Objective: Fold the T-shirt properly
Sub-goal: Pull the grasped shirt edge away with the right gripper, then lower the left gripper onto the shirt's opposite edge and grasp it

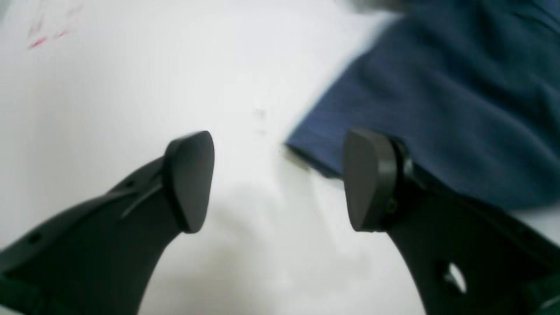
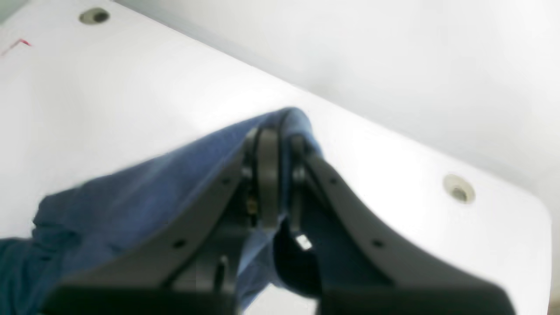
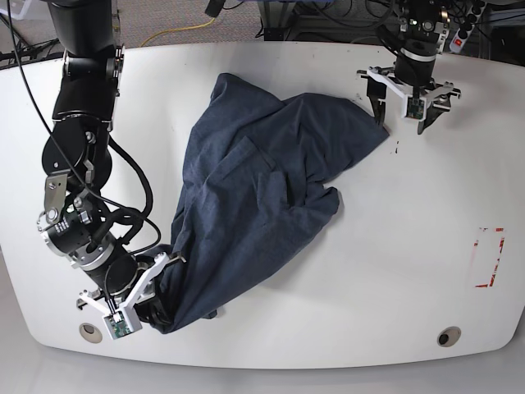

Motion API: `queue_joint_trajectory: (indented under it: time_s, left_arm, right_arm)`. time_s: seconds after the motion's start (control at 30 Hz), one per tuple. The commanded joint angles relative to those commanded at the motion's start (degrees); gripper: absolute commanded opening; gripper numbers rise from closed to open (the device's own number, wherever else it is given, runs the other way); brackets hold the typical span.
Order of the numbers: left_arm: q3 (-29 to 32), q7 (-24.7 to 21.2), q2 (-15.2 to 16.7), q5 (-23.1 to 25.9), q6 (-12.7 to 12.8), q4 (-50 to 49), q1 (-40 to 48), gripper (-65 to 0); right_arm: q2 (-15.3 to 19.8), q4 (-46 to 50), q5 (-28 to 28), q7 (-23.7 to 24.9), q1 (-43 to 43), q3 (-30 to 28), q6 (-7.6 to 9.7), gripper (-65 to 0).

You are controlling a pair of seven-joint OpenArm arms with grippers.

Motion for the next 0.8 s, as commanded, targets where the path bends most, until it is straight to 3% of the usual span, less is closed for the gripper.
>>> queue_joint_trajectory:
  time_s: [0.1, 0.17, 0.3, 0.47, 0.53, 0.8]
  left_arm:
    - [0.18, 5.36, 0.0, -1.58, -0.09, -1.23, -3.69, -21.7]
    - [0.26, 8.26, 0.0, -2.55, -0.09, -2.29, -6.33, -21.7]
    - [0.26, 10.02, -0.26, -4.04, -0.44, -5.36, -8.62, -21.7]
    - [0.26, 10.11, -0.35, -3.69, -6.33, -8.62, -8.62, -21.7]
    - [0.26, 10.11, -0.35, -3.69, -7.3, -10.2, -8.62, -21.7]
    - [0.18, 10.02, -0.44, -3.69, -7.74, -14.42, -8.62, -21.7]
  right_arm:
    - [0.09, -0.18, -0.09, 0.0, -0.26, 0.09, 2.64, -65.0]
    - [0.09, -0.18, -0.09, 0.0, -0.88, 0.09, 3.34, -65.0]
    - [0.18, 0.18, -0.09, 0.0, -1.32, 0.09, 3.34, -65.0]
    - [0.18, 0.09, -0.09, 0.0, -1.41, 0.09, 3.34, -65.0]
    - [0.18, 0.09, -0.09, 0.0, -1.41, 0.09, 3.34, -65.0]
    - [0.18, 0.09, -0.09, 0.0, -1.41, 0.18, 3.34, -65.0]
